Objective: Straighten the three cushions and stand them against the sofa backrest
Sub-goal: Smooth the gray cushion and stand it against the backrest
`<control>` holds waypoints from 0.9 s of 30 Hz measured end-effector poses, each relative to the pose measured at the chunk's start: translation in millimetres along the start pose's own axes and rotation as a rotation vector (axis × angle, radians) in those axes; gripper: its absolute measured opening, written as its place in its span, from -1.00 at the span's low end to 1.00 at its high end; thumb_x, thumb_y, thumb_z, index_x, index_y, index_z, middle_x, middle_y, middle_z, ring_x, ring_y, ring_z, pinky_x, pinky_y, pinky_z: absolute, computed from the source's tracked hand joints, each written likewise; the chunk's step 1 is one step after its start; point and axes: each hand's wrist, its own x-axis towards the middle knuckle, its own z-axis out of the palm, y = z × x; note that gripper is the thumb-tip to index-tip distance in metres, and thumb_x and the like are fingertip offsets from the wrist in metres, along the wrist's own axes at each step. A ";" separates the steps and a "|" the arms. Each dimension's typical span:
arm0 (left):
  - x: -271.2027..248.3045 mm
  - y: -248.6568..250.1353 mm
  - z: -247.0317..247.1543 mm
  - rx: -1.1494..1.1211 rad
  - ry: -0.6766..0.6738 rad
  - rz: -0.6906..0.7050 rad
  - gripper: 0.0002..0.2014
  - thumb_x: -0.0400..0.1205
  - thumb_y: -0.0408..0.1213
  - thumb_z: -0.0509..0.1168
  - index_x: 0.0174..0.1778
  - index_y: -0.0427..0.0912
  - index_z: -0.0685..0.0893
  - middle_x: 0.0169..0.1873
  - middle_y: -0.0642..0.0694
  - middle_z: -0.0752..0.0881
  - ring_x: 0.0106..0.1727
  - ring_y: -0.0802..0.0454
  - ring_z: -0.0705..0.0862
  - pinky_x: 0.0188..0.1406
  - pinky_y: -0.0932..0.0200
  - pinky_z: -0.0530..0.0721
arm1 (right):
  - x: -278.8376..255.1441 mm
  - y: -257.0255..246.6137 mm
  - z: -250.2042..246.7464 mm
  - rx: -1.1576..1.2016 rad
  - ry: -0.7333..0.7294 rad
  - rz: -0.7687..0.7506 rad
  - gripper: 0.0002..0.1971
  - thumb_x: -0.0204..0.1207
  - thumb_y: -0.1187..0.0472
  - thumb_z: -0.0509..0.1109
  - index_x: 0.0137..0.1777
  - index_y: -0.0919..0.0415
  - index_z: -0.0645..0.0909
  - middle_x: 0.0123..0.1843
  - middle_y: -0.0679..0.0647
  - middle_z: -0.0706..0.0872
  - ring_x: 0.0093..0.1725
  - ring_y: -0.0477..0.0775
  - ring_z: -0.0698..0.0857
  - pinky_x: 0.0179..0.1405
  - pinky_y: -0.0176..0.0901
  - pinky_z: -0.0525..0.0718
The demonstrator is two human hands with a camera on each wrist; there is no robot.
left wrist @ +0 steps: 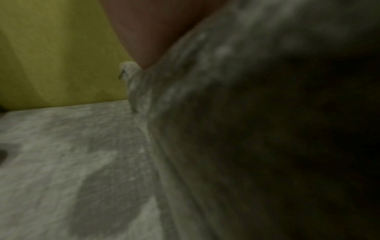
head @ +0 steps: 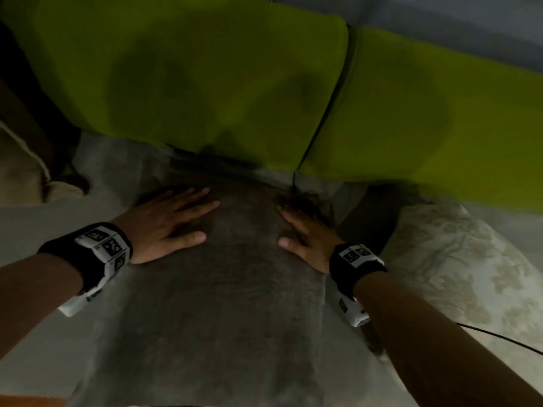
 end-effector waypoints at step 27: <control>-57.3 47.6 -37.1 -0.063 0.384 0.124 -0.24 0.68 0.35 -0.02 0.76 0.08 0.06 0.77 -0.10 -0.01 0.77 -0.16 0.00 0.68 -0.26 0.10 | -91.3 -54.0 -16.2 -0.188 0.531 -0.294 -0.29 0.73 -0.35 0.05 0.80 -0.06 0.11 0.82 0.15 0.13 0.81 0.28 0.05 0.71 0.41 0.08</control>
